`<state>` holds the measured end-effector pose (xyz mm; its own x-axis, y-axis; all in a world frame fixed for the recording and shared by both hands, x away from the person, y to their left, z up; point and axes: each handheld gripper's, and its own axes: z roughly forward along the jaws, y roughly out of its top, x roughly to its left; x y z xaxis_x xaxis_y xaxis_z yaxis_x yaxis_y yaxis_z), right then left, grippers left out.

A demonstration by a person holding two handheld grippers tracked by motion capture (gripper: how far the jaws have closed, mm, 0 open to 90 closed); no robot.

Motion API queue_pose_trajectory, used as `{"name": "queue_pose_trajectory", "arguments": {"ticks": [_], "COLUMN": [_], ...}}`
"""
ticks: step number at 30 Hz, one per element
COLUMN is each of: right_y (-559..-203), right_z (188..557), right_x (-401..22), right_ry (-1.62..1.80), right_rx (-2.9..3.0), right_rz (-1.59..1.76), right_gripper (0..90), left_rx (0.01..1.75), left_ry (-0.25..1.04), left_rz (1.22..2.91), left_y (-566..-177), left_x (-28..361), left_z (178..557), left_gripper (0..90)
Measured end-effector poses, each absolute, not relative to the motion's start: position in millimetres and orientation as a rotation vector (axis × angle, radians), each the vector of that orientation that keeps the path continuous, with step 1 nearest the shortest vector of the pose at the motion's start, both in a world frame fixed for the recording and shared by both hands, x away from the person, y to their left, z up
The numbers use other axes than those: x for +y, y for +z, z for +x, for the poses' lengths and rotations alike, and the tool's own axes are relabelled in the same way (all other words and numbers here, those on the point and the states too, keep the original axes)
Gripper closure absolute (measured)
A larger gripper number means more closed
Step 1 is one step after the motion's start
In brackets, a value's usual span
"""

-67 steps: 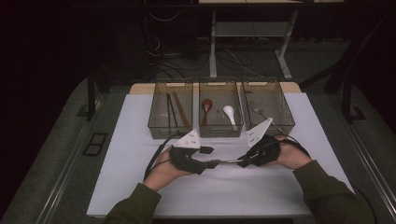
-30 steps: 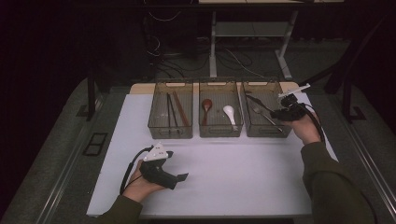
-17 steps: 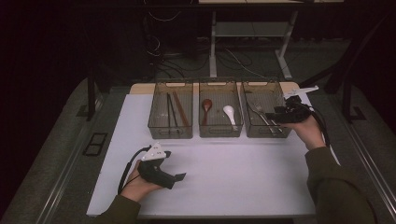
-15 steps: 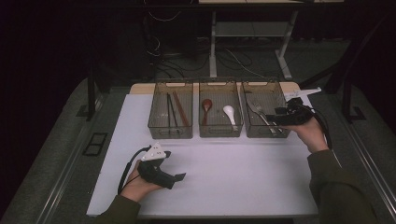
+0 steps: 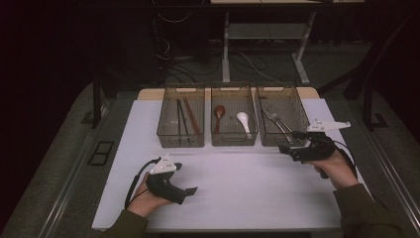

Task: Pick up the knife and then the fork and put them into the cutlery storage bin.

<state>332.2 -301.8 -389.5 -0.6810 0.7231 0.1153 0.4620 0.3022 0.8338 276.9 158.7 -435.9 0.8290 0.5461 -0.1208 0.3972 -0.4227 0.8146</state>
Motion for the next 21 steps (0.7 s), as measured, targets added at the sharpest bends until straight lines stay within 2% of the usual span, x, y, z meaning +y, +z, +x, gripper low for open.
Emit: {"name": "queue_pose_trajectory", "arguments": {"ticks": [21], "right_y": [-444.5], "right_z": [262.2], "right_x": [-306.8], "right_ry": [1.360], "right_rx": [2.245], "right_rz": [1.115], "right_gripper": [15.6], "left_rx": [0.676], "left_ry": [0.211], "left_rz": [2.061], "left_y": [-435.7], "left_x": [158.3], "left_z": [274.5], "left_gripper": [0.0]}}
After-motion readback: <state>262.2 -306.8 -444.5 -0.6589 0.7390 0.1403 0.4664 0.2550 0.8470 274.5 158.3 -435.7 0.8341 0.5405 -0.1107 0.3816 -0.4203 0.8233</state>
